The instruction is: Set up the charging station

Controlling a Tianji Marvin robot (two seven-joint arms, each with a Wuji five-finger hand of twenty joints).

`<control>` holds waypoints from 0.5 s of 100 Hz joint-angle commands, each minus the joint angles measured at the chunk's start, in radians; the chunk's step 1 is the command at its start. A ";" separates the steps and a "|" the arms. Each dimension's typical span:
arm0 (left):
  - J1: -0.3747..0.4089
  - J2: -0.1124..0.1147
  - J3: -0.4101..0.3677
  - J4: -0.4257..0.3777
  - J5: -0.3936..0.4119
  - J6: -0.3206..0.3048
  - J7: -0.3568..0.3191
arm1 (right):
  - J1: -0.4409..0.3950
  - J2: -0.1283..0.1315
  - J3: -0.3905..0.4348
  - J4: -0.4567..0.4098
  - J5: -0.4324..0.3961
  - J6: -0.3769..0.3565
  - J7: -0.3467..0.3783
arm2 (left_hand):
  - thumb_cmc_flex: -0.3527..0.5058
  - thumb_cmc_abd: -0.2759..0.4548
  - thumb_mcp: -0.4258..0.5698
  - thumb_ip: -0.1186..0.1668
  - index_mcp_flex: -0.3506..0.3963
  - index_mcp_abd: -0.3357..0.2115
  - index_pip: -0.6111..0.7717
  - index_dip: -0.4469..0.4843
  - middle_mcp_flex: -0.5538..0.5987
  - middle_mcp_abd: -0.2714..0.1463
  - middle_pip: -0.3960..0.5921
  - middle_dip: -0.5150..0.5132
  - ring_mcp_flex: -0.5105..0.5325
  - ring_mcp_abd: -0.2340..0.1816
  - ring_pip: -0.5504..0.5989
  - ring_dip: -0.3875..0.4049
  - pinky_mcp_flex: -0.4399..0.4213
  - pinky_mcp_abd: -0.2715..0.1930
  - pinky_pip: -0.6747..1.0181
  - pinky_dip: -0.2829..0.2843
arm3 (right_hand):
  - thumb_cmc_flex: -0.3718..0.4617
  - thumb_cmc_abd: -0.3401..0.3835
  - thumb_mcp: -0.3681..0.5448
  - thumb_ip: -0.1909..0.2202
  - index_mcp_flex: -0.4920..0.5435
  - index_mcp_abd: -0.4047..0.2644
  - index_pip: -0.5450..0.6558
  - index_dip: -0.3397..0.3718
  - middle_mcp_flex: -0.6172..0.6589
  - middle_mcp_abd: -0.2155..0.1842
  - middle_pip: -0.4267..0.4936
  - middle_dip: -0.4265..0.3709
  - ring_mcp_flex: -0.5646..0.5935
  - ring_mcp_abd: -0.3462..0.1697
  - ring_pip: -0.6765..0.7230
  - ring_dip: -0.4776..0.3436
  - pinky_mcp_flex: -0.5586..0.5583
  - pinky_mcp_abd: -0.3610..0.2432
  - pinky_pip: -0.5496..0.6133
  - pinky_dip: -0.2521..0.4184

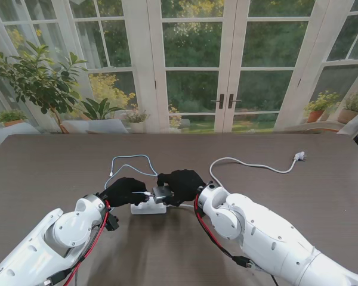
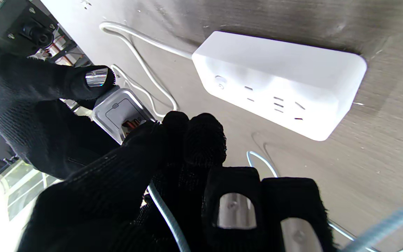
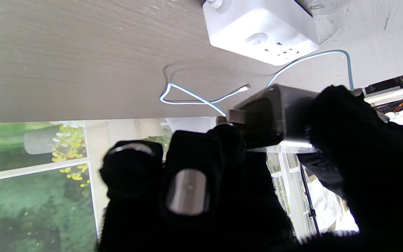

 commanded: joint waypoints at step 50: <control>0.018 -0.020 0.014 0.017 0.146 -0.066 0.130 | -0.015 -0.004 0.018 -0.036 0.061 0.025 0.073 | 0.018 0.073 0.006 0.027 0.003 -0.070 0.084 -0.013 0.093 0.024 0.017 0.006 0.021 -0.144 0.176 -0.017 0.074 -0.274 0.286 0.070 | 0.086 0.100 0.086 0.056 0.093 -0.068 0.498 0.084 0.038 -0.016 0.005 0.013 0.041 0.005 0.042 -0.558 0.024 0.019 0.079 0.018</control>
